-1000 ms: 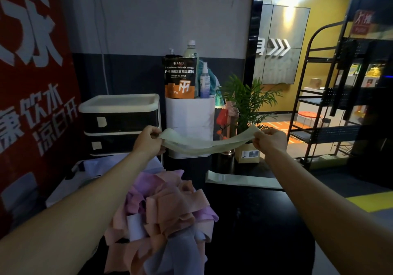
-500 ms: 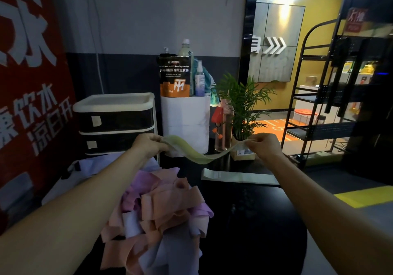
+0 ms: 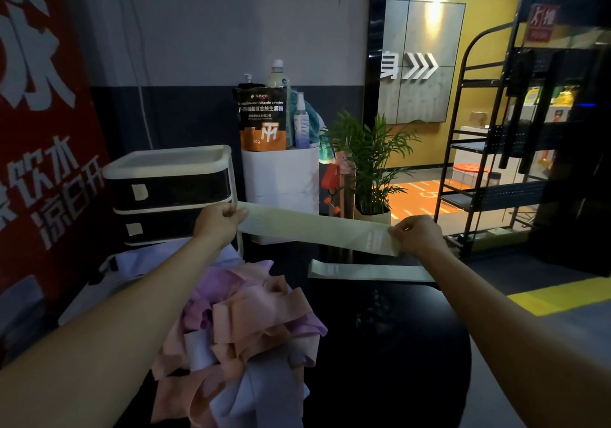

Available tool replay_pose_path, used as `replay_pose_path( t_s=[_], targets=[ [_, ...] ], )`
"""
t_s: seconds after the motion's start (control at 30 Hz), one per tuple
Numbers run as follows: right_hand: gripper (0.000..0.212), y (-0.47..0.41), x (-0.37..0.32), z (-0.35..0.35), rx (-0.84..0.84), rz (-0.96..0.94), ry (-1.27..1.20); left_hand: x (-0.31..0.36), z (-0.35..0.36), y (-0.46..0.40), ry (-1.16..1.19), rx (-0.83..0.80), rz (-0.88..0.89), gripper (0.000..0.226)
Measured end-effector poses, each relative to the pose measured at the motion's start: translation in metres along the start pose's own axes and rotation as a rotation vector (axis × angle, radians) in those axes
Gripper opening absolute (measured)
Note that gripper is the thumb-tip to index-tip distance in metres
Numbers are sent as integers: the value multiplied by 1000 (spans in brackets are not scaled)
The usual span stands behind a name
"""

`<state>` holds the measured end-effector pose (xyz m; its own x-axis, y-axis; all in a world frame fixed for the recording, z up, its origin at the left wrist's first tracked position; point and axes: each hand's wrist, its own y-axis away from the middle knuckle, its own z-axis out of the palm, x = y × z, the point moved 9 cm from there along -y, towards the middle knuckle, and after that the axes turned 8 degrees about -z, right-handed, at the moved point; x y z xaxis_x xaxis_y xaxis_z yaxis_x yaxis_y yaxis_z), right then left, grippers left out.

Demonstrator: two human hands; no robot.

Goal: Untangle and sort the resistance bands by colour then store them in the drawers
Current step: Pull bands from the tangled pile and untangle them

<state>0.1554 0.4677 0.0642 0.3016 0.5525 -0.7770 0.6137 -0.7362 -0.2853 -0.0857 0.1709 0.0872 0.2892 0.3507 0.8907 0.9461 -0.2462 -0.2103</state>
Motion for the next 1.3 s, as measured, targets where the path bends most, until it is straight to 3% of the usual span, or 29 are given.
replay_pose_path(
  t_s=[0.17,0.37,0.4,0.43,0.5,0.57,0.67,0.83,1.07,1.3],
  targets=[
    [23,1,15,2,-77,34,123,10,16,7,-134,6,58,31],
    [20,5,25,28,-299,68,260,45,58,18,-30,-165,213,15],
    [10,3,16,33,-316,21,197,56,67,22,-36,-204,252,13],
    [16,3,-2,37,-327,-36,62,65,74,27,-43,-238,280,11],
    [21,-5,-40,31,-253,-188,-127,80,88,31,-38,-302,306,8],
    [14,-8,-81,22,-195,-362,-78,92,99,33,12,-355,314,14],
    [19,-9,-124,20,-227,-522,-82,111,108,37,68,-388,342,22],
    [15,-14,-135,20,-282,-578,-4,133,113,41,133,-388,387,24],
    [12,-30,-129,-1,-112,-574,-88,121,139,42,258,-545,313,8],
    [11,-30,-145,-17,-19,-681,55,138,151,43,318,-582,283,16]
  ],
)
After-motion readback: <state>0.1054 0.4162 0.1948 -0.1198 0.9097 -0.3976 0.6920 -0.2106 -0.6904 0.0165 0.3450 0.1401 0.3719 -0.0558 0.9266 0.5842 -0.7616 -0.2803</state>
